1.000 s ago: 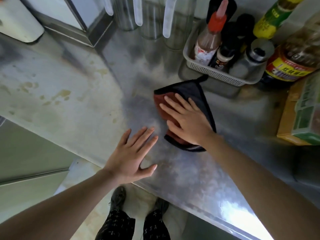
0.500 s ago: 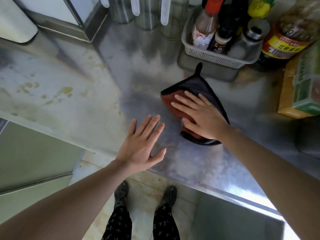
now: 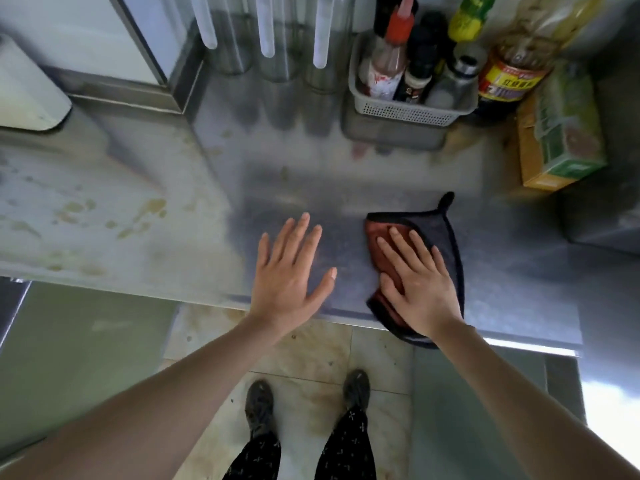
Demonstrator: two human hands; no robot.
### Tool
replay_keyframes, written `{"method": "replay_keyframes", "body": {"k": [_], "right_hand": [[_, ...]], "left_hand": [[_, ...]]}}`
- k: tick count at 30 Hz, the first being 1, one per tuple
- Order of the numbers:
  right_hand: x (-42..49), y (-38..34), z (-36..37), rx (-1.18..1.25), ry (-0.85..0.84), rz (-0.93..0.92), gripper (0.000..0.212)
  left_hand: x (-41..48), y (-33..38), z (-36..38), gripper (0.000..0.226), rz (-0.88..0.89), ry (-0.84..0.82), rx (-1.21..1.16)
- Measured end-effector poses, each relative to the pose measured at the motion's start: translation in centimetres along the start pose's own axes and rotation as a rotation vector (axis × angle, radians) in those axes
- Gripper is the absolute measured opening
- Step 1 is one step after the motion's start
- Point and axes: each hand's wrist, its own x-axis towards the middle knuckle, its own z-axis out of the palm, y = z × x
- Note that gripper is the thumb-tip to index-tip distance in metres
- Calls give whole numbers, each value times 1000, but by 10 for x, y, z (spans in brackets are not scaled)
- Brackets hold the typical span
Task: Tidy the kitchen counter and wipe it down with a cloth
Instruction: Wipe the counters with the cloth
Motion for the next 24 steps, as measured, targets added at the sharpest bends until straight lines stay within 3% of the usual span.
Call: {"method": "replay_keyframes", "body": {"k": [3, 5, 7, 9, 13, 16, 19, 21, 24], "right_hand": [[0, -27, 4, 69, 61, 392, 63], [6, -62, 9, 147, 69, 545, 61], [13, -103, 16, 164, 68, 520, 61], [19, -134, 21, 127, 76, 383, 62], [21, -108, 16, 36, -31, 130, 62], [27, -75, 7, 66, 32, 413, 64], [38, -106, 13, 178, 94, 694, 67], [41, -153, 20, 188, 100, 640, 68], [38, -205, 27, 114, 63, 341, 62]], "left_hand": [[-10, -61, -21, 66, -100, 7, 139], [-15, -99, -31, 69, -158, -32, 210], [-17, -119, -36, 71, -190, -83, 237], [-18, -123, -36, 71, -184, -103, 238], [-18, -122, -36, 70, -170, -97, 224], [-18, -123, -36, 69, -179, -108, 216], [-18, -123, -36, 67, -174, -133, 222], [-18, -124, -36, 67, -170, -137, 208], [-17, -124, -36, 66, -159, -155, 203]]}}
